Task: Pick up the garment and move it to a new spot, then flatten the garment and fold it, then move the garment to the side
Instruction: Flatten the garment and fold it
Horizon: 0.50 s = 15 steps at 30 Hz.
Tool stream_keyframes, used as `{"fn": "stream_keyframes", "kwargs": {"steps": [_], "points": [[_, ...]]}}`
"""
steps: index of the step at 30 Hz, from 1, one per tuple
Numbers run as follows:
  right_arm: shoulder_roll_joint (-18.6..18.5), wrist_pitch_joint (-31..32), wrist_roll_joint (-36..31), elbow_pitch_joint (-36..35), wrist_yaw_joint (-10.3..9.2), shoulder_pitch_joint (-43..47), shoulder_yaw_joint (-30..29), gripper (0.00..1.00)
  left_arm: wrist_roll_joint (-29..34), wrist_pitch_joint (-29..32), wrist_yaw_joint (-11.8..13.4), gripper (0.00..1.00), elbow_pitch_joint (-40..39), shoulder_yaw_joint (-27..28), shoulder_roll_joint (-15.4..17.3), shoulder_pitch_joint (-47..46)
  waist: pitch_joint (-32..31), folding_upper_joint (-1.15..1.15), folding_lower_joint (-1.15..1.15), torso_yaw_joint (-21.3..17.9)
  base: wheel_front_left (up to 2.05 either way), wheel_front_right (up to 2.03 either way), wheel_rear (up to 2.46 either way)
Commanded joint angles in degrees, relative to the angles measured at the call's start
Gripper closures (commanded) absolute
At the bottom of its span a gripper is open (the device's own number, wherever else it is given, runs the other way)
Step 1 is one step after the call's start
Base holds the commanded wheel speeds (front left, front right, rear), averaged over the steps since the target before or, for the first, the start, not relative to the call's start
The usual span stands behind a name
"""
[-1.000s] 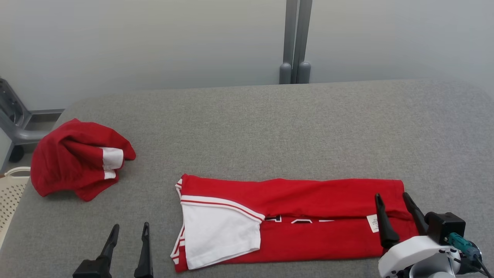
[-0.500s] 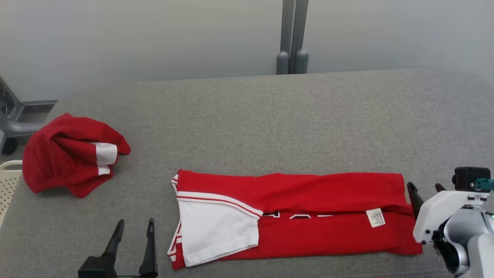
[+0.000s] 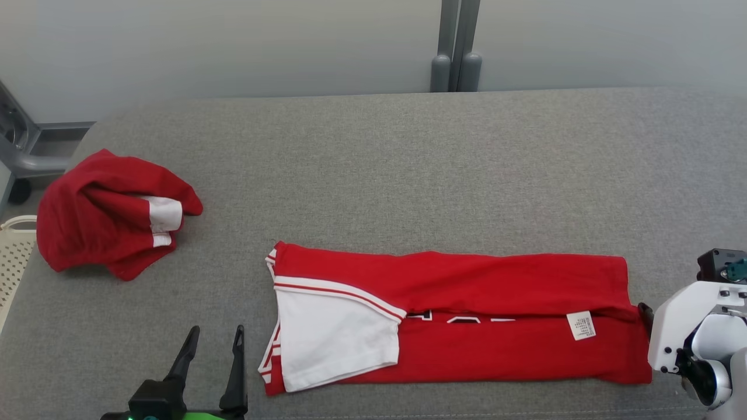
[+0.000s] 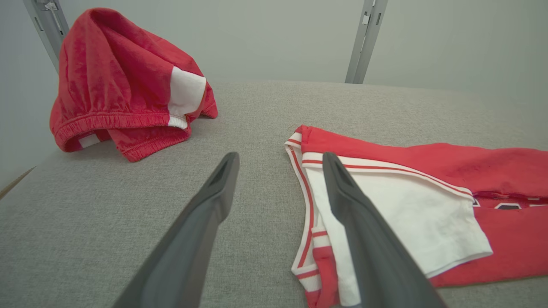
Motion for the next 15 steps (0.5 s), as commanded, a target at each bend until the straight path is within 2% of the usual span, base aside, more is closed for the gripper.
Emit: {"fn": "stream_keyframes", "kwargs": {"steps": [1,15], "points": [[-0.39,-0.01,-0.36,0.71,-0.01,-0.25,-0.53,0.0,0.21,0.0,-0.19,0.0,0.17,0.17,0.09,-1.03,0.47,0.0,0.0,0.41,0.0,0.0,0.0],[0.82,-3.73,-0.41,6.42,-0.01,-2.27,-2.47,0.0,0.77,0.0,-0.37,0.0,0.37,-0.39,0.58,-2.58,2.91,0.0,0.0,1.26,0.0,0.0,0.0]]}}
